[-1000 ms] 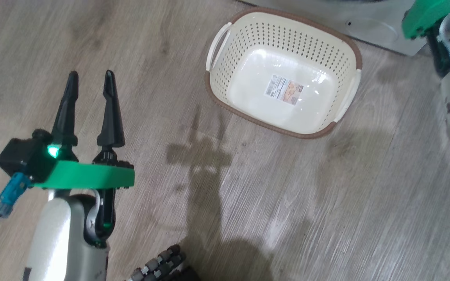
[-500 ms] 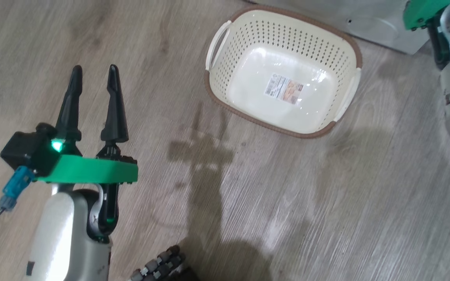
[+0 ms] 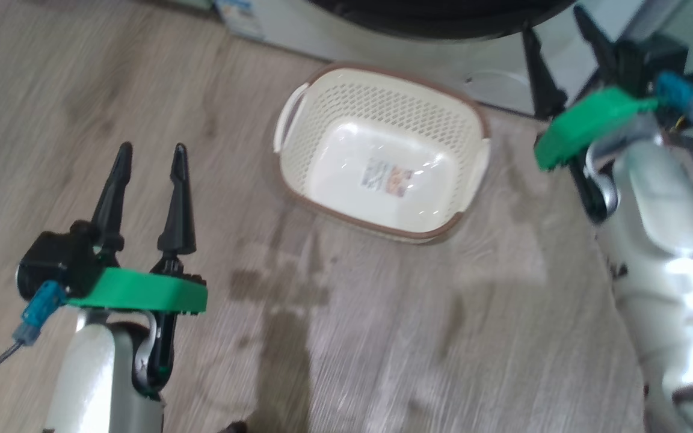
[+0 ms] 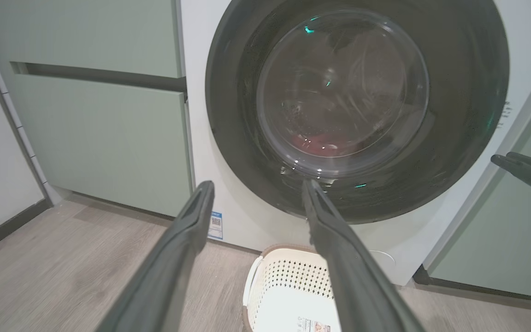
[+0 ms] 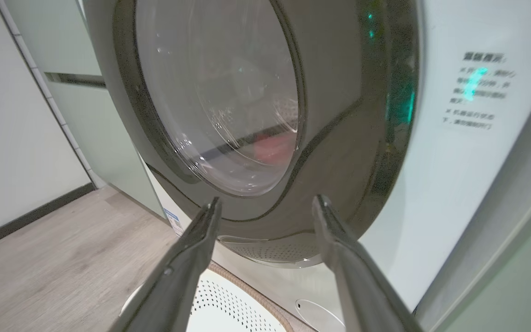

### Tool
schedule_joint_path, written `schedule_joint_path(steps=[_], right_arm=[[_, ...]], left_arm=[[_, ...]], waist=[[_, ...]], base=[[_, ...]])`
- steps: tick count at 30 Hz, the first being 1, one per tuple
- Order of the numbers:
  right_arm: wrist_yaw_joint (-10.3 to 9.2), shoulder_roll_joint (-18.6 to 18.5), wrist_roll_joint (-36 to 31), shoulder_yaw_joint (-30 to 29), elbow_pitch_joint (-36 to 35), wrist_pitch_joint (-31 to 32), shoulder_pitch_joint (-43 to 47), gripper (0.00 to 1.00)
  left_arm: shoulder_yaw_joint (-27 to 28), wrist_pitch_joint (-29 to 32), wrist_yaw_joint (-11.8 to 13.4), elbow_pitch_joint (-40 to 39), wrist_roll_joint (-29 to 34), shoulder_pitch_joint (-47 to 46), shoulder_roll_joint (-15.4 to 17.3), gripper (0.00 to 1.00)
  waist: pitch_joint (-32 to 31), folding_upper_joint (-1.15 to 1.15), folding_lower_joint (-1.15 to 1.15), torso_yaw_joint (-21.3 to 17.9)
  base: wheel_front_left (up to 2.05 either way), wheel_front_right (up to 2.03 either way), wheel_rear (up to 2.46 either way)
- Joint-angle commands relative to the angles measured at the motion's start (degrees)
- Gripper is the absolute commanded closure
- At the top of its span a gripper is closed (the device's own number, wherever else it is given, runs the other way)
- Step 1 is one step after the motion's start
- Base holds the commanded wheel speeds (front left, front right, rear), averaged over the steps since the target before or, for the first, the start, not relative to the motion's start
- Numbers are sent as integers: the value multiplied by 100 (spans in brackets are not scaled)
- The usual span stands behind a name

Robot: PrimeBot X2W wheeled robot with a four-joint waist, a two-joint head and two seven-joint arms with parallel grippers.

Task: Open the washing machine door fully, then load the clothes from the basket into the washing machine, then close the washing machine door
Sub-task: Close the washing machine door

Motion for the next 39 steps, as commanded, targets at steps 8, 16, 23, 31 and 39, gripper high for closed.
schedule_joint_path(steps=[8,16,23,31,39], right_arm=[[-2,211,-25,-265,-1637,-59,1441,0],[-2,390,-61,-758,-2862,-60,2893,0],[-2,413,228,-817,-3637,100,3786,0],[-2,415,419,-828,-4332,353,4514,0],[-2,415,541,-942,-4750,551,5023,0]], left_arm=[[282,-55,-157,-73,258,251,131,0],[284,-55,-234,-58,354,482,167,0],[256,-55,-271,-53,422,761,248,0],[298,-55,-270,-54,387,1074,300,0],[317,-55,-210,-70,368,1371,307,0]], waist=[[-594,0,1,-596],[-934,0,1,-980],[-1190,0,1,-1305],[-1472,0,1,-1636],[-1709,0,1,-1850]], base=[[0,0,0],[0,0,0],[0,0,0],[0,0,0],[0,0,0]])
